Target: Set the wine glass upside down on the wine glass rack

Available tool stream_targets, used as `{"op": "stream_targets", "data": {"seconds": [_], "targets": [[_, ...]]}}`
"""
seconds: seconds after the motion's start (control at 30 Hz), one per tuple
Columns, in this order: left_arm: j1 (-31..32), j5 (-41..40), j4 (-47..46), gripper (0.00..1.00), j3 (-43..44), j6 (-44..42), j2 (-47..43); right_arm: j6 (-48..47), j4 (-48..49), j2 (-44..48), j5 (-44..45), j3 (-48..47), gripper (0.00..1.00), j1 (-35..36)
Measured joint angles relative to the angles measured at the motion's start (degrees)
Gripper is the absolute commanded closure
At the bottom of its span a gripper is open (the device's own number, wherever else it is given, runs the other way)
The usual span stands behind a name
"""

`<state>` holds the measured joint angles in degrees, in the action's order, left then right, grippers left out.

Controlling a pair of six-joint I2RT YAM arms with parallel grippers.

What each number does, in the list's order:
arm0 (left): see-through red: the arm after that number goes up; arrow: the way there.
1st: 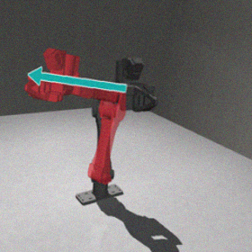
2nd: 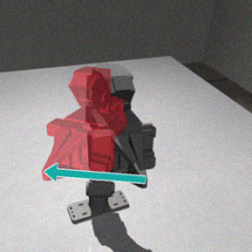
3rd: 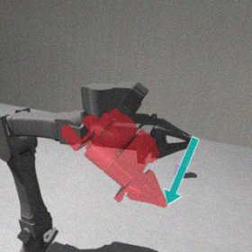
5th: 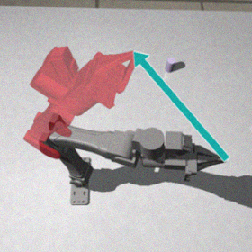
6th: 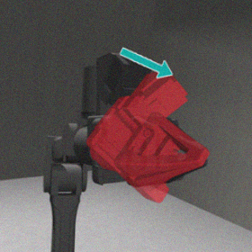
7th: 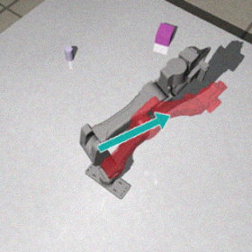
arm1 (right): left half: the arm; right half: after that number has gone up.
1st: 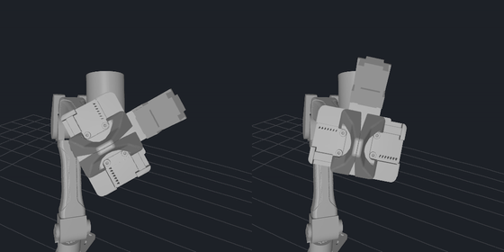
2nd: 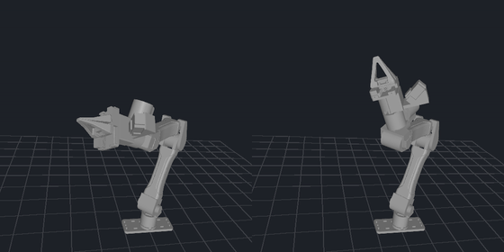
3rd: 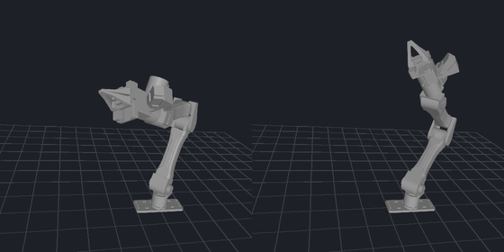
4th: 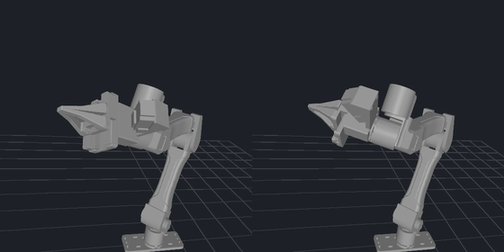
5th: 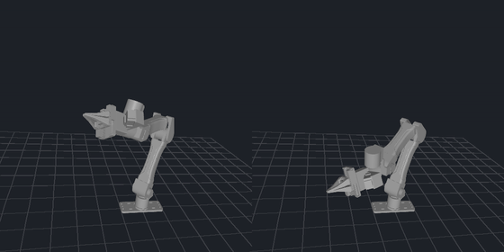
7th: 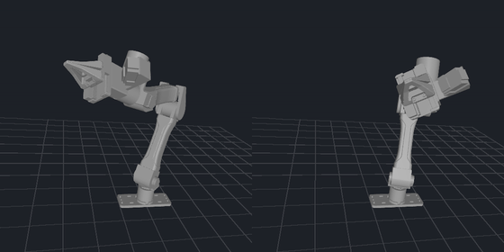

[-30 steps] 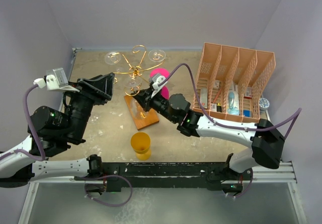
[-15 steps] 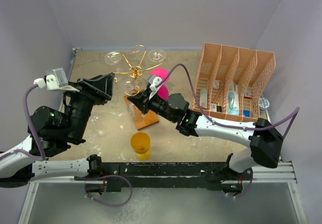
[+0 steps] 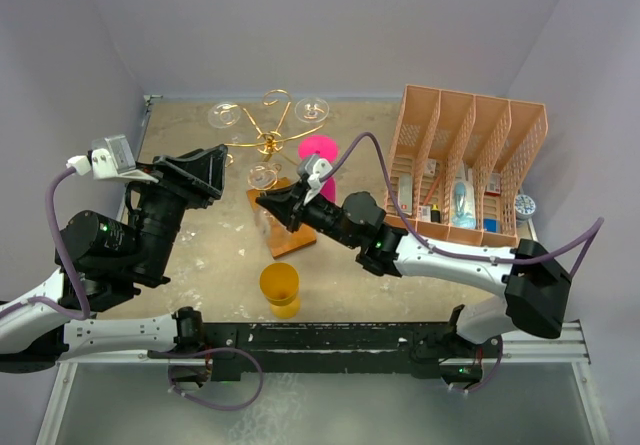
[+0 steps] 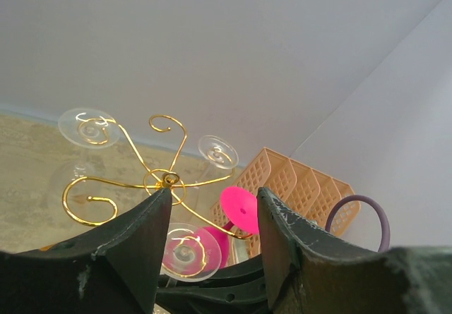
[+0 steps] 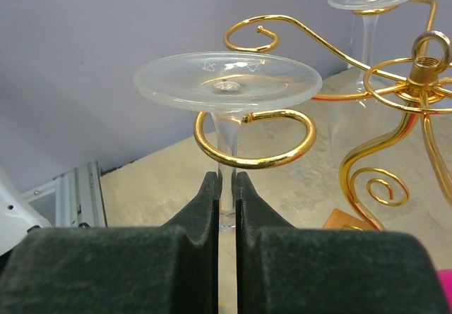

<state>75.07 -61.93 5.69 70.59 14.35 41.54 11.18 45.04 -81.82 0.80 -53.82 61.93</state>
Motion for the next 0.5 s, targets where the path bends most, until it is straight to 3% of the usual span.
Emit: {"op": "stream_targets", "data": {"seconds": [0.5], "targets": [[0.0,-0.37,0.0,0.51,0.0,0.0,-0.02,0.2,0.76,0.48,5.62,0.83,1.0,0.04]]}}
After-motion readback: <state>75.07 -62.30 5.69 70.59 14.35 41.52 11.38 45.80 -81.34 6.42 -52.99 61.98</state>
